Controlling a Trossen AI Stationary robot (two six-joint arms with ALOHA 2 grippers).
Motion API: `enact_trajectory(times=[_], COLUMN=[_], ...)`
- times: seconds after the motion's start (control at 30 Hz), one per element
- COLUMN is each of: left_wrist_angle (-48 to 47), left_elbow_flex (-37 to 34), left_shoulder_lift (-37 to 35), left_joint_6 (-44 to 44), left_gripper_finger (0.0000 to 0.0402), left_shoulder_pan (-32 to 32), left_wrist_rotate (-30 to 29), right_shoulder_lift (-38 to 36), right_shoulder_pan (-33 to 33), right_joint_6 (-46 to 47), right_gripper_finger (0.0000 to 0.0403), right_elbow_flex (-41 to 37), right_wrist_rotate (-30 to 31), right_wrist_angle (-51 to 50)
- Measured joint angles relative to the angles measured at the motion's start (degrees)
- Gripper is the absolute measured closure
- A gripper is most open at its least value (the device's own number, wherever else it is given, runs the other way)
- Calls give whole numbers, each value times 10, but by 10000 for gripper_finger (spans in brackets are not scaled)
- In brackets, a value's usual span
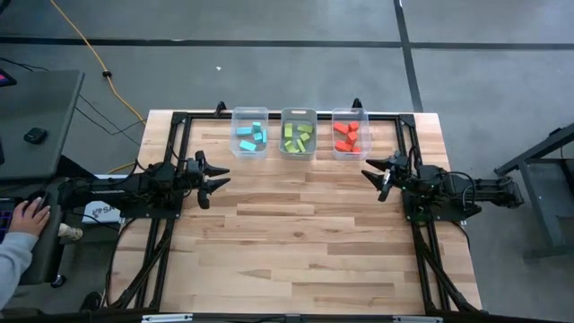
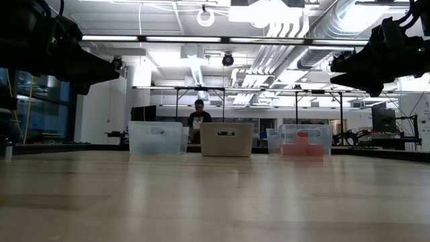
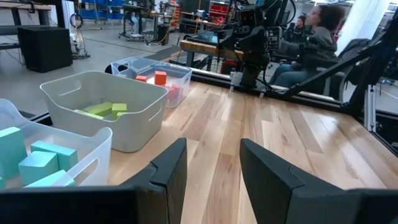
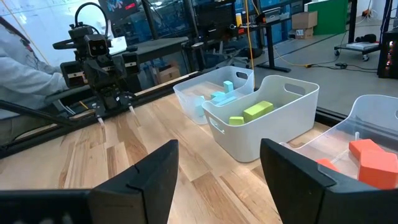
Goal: Sort & place blocks by color
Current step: Return to Home Position
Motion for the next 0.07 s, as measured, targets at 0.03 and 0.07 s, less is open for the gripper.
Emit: enact_trajectory(times=[0.03,0.07], left_wrist_angle=[0,0], left_elbow_flex=[0,0], left_shoulder_lift=[0,0], left_joint_6=[0,0], left_gripper_finger=[275,275], left_shoulder_pan=[0,0], left_wrist_rotate=[0,0], right_shoulder_lift=[0,0], right_shoulder_pan=[0,0], right_joint_6=[0,0], right_gripper_finger=[185,185], right_elbow_flex=[0,0], right_wrist_rotate=[0,0], right_wrist_angle=[0,0])
